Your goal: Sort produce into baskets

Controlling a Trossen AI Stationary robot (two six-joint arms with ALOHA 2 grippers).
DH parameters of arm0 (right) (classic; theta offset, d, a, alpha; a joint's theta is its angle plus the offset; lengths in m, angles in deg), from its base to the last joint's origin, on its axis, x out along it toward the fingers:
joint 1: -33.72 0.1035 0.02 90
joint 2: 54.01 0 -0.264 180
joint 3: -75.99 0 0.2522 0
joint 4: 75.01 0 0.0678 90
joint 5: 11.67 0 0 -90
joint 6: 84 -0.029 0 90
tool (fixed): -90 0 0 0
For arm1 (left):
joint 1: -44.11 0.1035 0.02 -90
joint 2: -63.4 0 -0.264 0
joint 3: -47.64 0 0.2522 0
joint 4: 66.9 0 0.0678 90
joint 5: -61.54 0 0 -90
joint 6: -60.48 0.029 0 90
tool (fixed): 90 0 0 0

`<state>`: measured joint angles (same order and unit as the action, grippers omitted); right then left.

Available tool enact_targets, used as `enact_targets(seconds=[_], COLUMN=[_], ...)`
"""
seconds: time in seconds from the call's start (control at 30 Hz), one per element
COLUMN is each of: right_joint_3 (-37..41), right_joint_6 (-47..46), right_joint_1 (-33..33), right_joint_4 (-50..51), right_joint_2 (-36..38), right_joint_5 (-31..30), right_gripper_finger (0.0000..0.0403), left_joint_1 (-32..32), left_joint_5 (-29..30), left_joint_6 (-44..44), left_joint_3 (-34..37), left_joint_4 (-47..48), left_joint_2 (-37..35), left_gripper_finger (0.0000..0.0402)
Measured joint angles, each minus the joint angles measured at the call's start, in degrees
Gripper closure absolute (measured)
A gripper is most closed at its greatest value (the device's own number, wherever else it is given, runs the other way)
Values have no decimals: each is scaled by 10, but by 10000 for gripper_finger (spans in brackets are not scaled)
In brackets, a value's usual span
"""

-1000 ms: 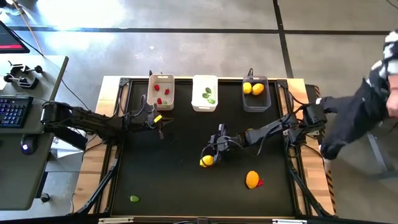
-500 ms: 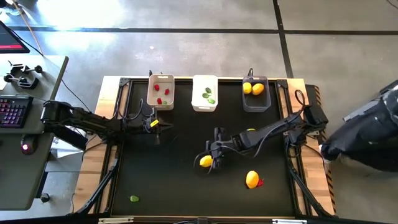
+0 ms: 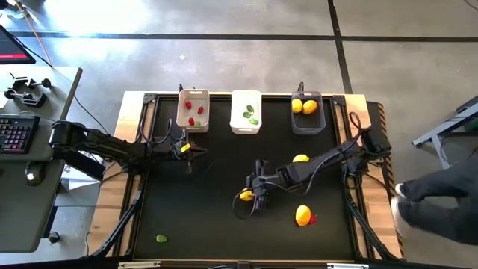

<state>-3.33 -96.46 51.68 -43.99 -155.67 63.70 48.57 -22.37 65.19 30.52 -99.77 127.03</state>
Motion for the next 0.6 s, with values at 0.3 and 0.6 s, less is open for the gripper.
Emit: enact_targets(seconds=[0.3,0.6], right_joint_3=[0,0], right_joint_6=[25,54], right_joint_1=[-4,-3], right_joint_4=[-13,-34], right_joint_2=[-8,-33], right_joint_5=[28,61], right_gripper_finger=[82,84], left_joint_1=[0,0], left_joint_5=[0,1], left_joint_6=[0,0], left_joint_3=[0,0], left_joint_4=[0,4], left_joint_2=[0,0], left_gripper_finger=[401,402])
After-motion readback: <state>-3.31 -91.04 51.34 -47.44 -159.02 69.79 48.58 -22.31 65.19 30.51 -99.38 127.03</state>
